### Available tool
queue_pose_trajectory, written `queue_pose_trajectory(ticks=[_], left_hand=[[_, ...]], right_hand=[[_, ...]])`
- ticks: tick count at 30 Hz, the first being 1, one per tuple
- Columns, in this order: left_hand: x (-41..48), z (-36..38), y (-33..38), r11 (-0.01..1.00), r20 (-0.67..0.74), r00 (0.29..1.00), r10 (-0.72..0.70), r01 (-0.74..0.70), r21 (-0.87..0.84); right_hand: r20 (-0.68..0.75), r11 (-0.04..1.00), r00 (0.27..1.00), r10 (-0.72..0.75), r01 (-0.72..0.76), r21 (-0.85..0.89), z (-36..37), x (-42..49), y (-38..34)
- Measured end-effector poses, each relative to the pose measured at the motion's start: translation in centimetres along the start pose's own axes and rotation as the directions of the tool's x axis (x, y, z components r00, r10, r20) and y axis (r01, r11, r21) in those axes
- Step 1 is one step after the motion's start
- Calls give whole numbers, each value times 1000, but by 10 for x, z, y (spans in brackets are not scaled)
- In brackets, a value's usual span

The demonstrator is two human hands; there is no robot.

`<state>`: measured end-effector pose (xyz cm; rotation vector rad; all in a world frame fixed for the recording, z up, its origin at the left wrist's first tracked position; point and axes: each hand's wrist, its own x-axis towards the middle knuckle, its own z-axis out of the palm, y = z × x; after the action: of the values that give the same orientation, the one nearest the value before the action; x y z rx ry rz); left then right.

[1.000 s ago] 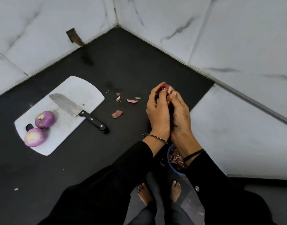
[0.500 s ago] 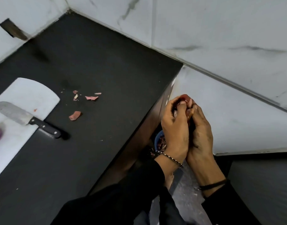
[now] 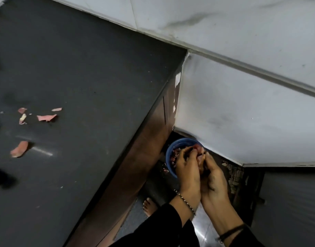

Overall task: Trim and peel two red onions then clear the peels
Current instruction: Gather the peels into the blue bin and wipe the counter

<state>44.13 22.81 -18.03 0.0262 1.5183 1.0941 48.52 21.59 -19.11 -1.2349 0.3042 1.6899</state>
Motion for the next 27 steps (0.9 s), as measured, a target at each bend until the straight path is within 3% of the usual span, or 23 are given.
queue_pose_trajectory(ticks=[2, 13, 27], left_hand=[[28, 1, -15, 998, -17, 999, -52, 52, 29], [136, 6, -61, 958, -82, 956, -281, 284, 28], [190, 1, -95, 928, 44, 930, -366, 361, 96]], right_hand=[[-6, 980, 996, 88, -85, 181, -4, 21, 4], [-164, 996, 985, 53, -65, -66, -32, 134, 25], [-182, 947, 983, 14, -72, -313, -59, 199, 19]])
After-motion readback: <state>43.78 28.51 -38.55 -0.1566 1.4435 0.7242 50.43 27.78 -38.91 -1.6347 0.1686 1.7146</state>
